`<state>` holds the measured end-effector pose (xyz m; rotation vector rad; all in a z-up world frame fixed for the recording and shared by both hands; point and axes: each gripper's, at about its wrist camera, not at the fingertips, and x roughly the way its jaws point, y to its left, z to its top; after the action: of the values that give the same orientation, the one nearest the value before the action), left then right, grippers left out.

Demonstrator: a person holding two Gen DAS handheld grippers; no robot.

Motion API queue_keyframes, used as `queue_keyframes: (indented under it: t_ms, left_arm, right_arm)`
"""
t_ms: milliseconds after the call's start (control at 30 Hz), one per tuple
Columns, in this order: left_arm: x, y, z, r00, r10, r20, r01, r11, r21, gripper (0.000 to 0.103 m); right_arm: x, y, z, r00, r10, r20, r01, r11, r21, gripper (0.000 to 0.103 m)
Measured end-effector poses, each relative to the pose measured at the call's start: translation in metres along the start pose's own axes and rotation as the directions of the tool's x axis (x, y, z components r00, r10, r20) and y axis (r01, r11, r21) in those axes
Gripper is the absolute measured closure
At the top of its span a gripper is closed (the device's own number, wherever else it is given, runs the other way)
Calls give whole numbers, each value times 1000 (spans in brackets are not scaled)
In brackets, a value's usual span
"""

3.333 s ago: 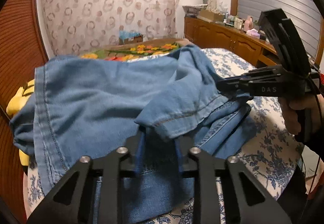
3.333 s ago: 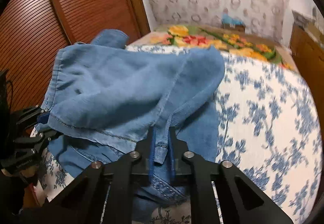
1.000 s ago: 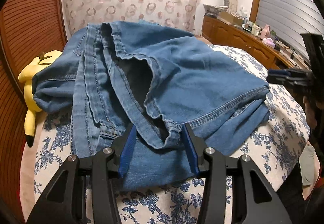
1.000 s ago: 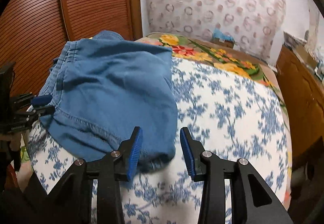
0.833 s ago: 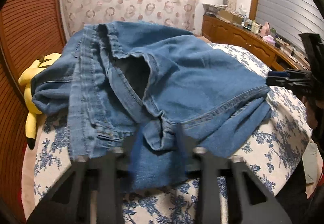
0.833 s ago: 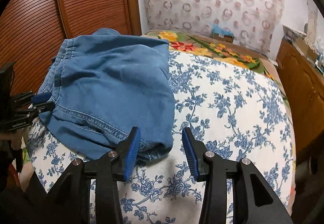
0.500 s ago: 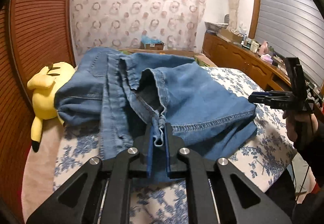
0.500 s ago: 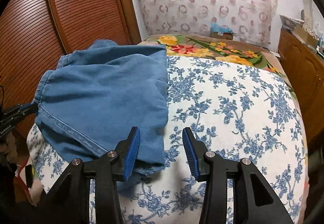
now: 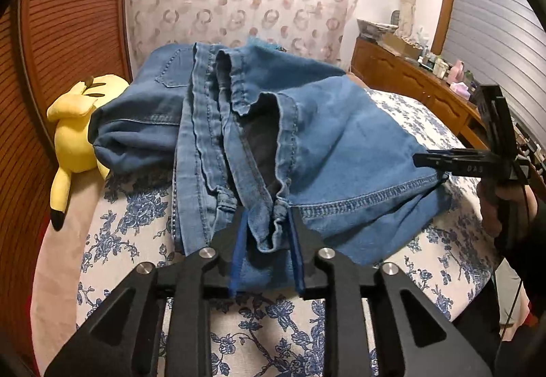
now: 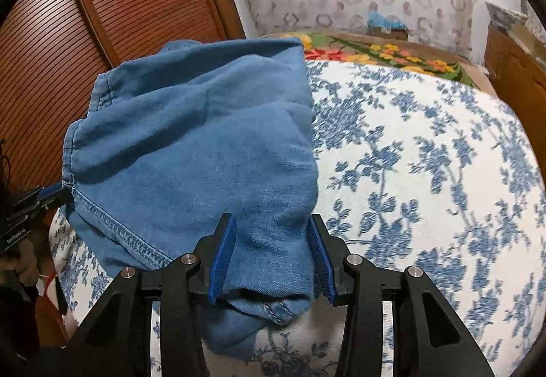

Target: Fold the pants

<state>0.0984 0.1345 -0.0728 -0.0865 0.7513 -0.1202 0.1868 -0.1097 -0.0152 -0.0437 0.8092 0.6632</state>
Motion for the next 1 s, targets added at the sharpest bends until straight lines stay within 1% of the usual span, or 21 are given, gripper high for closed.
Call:
queue_keyframes:
  t_ms: [67, 100, 133, 167, 200, 233, 300, 367, 433, 533, 600, 667, 767, 833, 900, 1000]
  left_arm:
    - [0, 0, 0, 1000, 1, 0, -1, 1000, 0, 75]
    - [0, 0, 0, 1000, 1, 0, -1, 1000, -1, 75]
    - [0, 0, 0, 1000, 2, 1, -2, 1000, -1, 75]
    - [0, 0, 0, 1000, 1, 1, -1, 1000, 0, 75]
    - [-1, 1, 0, 1000, 2, 0, -2, 1000, -1, 75]
    - [-1, 1, 1, 1000, 2, 0, -2, 1000, -1, 75]
    - [-2, 0, 2, 1000, 1, 4, -1, 1000, 0, 75]
    - [-4, -3, 5, 1000, -2, 11, 2, 1000, 0, 75]
    - [-8, -10, 11, 1000, -11, 22, 11, 1000, 5, 75]
    - [-15, -23, 20, 998, -36, 52, 35, 999, 23, 74]
    - [-20, -32, 26, 997, -41, 70, 39, 998, 40, 74]
    - [-23, -41, 31, 995, -64, 83, 60, 997, 51, 74]
    - [-23, -56, 36, 992, -89, 88, 83, 994, 73, 74]
    - [-18, -67, 38, 991, -106, 82, 99, 991, 87, 74]
    - [-11, -77, 41, 990, -120, 70, 113, 988, 101, 74]
    - [1, -91, 44, 989, -136, 52, 129, 985, 112, 74]
  right_arm:
    - [4, 1, -1, 1000, 4, -4, -4, 1000, 0, 58]
    - [5, 1, -1, 1000, 15, -5, -15, 1000, 6, 61]
    - [6, 2, -1, 999, 31, -9, -30, 999, 9, 68]
    - [7, 2, -1, 999, 43, -11, -43, 999, 7, 72]
    - [7, 3, -1, 999, 53, -9, -53, 999, 1, 82]
    - [6, 5, -1, 998, 70, -8, -70, 997, -13, 89]
    - [-5, 9, -1, 998, 65, 15, -64, 997, -40, 91]
    - [-23, 10, 0, 995, 73, 64, -71, 997, -36, 92]
    - [-46, 9, 1, 991, 58, 122, -53, 998, -44, 93]
    - [-81, 3, 0, 982, 10, 188, -1, 999, -50, 93]
    - [-103, -8, -4, 977, -29, 211, 39, 998, -45, 94]
    - [-125, -23, -13, 973, -77, 218, 89, 995, -42, 94]
    - [-149, -41, -35, 970, -137, 202, 145, 989, -28, 93]
    - [-157, -54, -53, 968, -176, 177, 182, 983, -13, 93]
    - [-158, -65, -69, 970, -197, 142, 199, 980, -1, 93]
    - [-149, -76, -83, 972, -218, 83, 219, 976, 5, 90]
